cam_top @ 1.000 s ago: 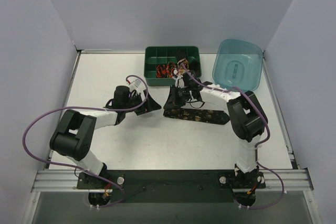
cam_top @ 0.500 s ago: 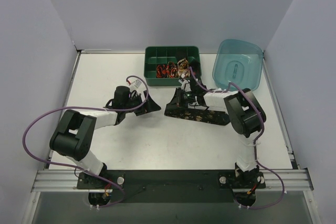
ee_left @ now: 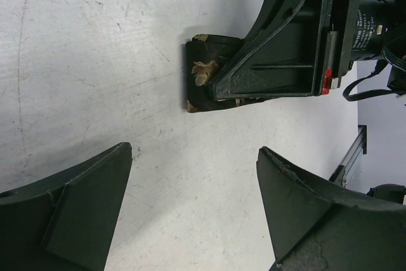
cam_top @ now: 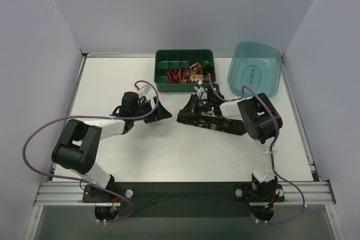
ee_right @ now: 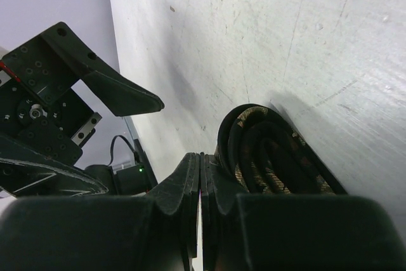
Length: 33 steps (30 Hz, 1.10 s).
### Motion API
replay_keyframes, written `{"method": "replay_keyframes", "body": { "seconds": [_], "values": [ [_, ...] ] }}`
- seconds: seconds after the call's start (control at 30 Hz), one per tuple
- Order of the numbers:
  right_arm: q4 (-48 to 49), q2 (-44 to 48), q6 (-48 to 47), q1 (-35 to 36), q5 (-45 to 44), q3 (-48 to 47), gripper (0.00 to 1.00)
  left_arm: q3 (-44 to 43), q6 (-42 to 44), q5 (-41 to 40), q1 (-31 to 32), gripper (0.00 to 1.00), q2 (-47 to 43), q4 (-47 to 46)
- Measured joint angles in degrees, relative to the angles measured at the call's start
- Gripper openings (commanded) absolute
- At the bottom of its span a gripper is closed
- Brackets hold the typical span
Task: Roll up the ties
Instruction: Roll the tie at the center of the board.
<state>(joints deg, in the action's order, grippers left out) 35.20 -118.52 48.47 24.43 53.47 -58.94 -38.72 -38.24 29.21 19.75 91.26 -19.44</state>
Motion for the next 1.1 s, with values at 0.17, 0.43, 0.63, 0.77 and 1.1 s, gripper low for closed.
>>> {"method": "replay_keyframes", "body": {
  "seconds": [0.17, 0.43, 0.63, 0.77, 1.1],
  "values": [
    [-2.7, 1.4, -0.4, 0.0, -0.4, -0.7, 0.00, -0.4, 0.1, -0.3, 0.0, 0.90, 0.0, 0.9],
    [-16.0, 14.9, -7.6, -0.1, -5.1, -4.3, 0.00, -4.6, 1.0, -0.5, 0.0, 0.90, 2.4, 1.1],
    [-30.0, 21.3, -16.7, -0.1, -14.6, -5.4, 0.00, -11.1, 2.8, -1.1, 0.9, 0.89, 9.3, 3.9],
    [-37.0, 21.5, -20.8, -0.1, -21.4, -4.7, 0.00, -13.8, 3.2, -1.1, 1.9, 0.88, 13.4, 4.8],
    [-42.8, 21.4, -24.9, -0.1, -29.6, -3.1, 0.00, -18.9, 3.6, -0.4, 5.9, 0.83, 18.3, 6.1]
  ]
}}
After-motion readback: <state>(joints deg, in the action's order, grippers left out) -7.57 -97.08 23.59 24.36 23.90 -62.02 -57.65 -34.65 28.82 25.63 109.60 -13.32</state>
